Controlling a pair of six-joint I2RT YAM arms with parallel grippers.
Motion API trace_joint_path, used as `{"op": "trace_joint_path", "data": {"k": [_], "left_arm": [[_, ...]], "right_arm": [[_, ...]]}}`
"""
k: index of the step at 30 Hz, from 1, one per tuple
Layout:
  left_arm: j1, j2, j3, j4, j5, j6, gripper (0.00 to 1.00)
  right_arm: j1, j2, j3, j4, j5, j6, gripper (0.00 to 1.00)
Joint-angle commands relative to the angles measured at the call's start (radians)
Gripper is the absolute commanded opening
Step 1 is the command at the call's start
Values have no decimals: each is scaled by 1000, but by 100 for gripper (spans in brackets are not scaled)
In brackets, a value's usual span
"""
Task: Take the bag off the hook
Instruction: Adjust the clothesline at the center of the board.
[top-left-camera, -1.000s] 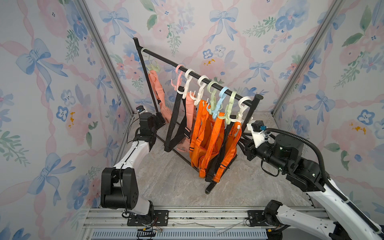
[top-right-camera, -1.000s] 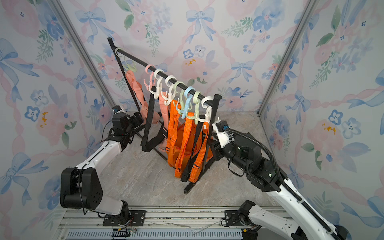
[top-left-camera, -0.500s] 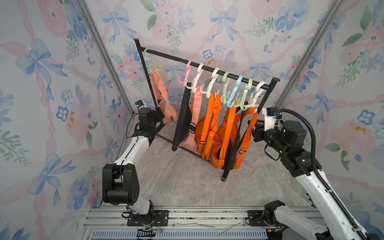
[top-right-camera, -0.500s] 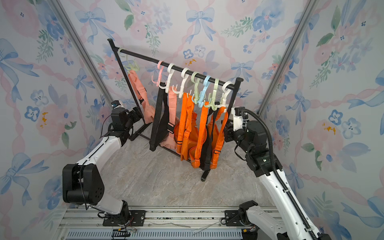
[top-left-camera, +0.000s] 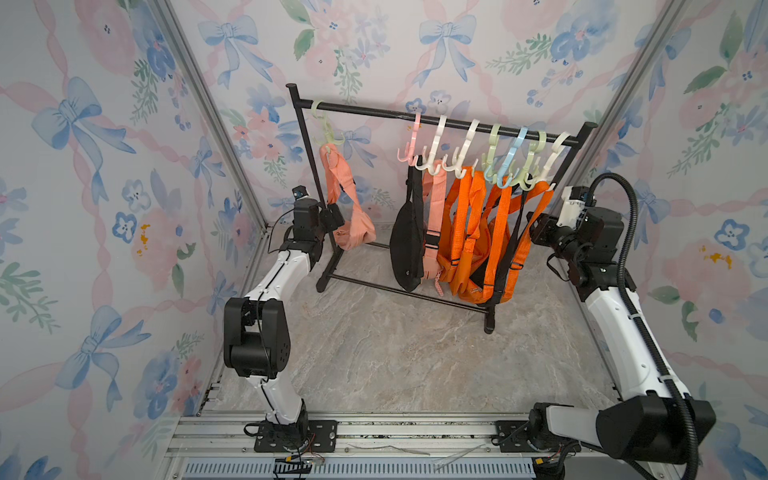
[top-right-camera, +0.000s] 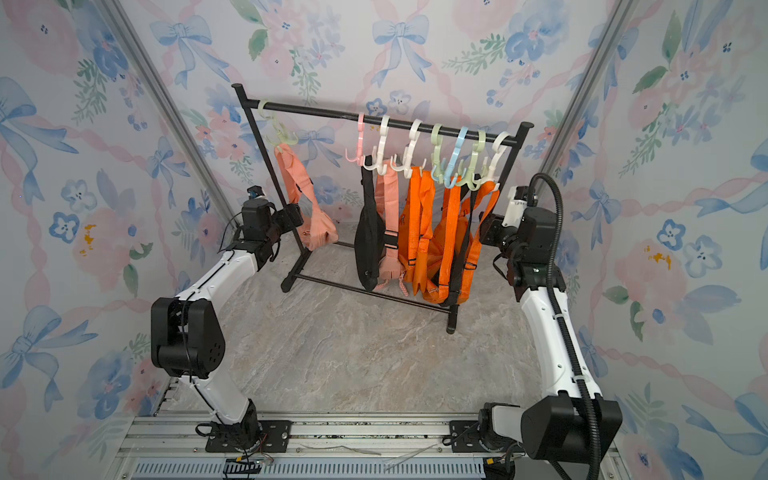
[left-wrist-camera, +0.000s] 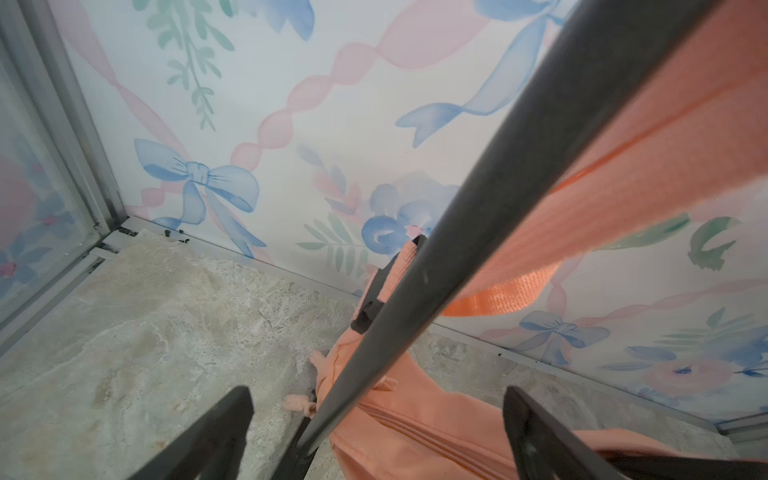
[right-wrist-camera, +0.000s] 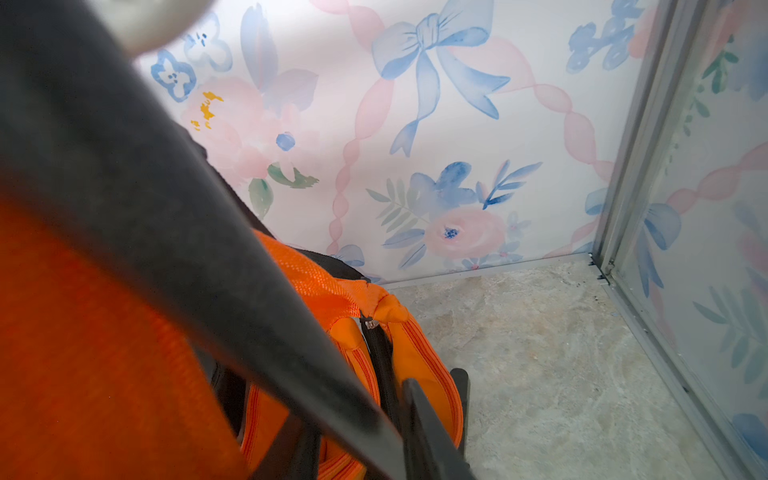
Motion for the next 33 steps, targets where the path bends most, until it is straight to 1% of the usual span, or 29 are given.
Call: {"op": "trace_joint_path", "data": {"k": [1,4,7,8,10,13,17,24,27,33], "left_arm": [[-6,43,57,-44,29,44,92],[-8,66,93,-44,67,32,91],[-8,89,127,-41,112,25,82],[-8,97,139,-40,128,22,78],[-8,116,163,-43,154,14,73],[-12,142,198,-51,176,6,68],[-26,178,251,-65,172,5,61],[-37,242,331,-78,148,-12,57],[-42,253,344,-72,131,-22,55],[-49,247,329,-65,120,-44,54]], "right_arm": [[-33,72,79,53,-42,54,35],[-35,157,166,25,-51,51,35],[-37,248,261,-6,-83,63,36],[-37,277,288,-10,-90,64,36],[-37,324,336,-18,-96,58,37],[-40,401,403,-25,-106,33,36],[-41,484,501,-47,-149,12,34],[-38,584,614,-34,-239,-4,33],[-33,654,719,-99,-277,-27,32],[-34,805,955,-237,-298,-89,31]]}}
